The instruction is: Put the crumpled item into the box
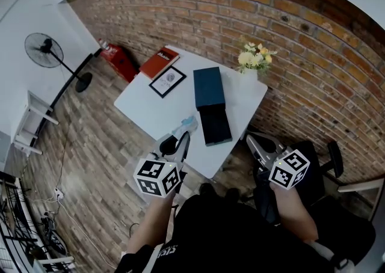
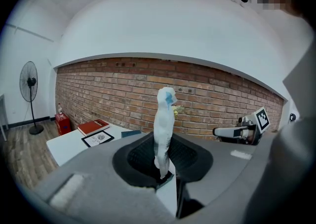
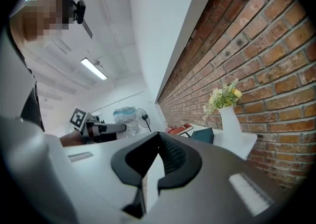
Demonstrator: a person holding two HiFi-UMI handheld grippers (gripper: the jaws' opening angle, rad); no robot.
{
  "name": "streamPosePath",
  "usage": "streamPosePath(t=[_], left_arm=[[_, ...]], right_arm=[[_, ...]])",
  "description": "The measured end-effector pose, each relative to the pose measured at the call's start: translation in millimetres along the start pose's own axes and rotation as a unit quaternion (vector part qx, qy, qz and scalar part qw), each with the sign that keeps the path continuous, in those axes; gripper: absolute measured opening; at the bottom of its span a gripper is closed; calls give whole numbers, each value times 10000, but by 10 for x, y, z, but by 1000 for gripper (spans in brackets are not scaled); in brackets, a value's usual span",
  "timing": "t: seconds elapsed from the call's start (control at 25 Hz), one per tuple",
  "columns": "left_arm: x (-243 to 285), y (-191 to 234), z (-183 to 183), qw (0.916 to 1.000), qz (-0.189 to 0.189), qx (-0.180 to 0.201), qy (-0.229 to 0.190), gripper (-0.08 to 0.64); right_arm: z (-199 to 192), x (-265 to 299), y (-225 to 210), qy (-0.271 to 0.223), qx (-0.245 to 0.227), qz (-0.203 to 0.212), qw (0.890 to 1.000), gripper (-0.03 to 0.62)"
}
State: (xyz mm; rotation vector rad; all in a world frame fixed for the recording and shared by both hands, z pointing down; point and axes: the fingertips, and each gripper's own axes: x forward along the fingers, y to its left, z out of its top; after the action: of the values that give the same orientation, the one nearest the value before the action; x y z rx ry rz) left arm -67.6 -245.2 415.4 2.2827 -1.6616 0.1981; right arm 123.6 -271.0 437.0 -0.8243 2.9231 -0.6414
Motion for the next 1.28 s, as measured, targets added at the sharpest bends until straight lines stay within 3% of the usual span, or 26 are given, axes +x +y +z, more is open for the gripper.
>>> streamPosePath(t=[0.28,0.88,1.28], left_arm=[[139,115,92,9996,-245,-23,-160,74],[394,1068,1,9972,-615,-404,-98,74],[787,1107,76,9952,-797,-560,-61,74]], right_arm=[[9,235,69,100,-108,-53,9999,0],[34,1147,298,268,-378,-374,9982,0],[222,1237,-81,390,-421,-635,9963,-1]])
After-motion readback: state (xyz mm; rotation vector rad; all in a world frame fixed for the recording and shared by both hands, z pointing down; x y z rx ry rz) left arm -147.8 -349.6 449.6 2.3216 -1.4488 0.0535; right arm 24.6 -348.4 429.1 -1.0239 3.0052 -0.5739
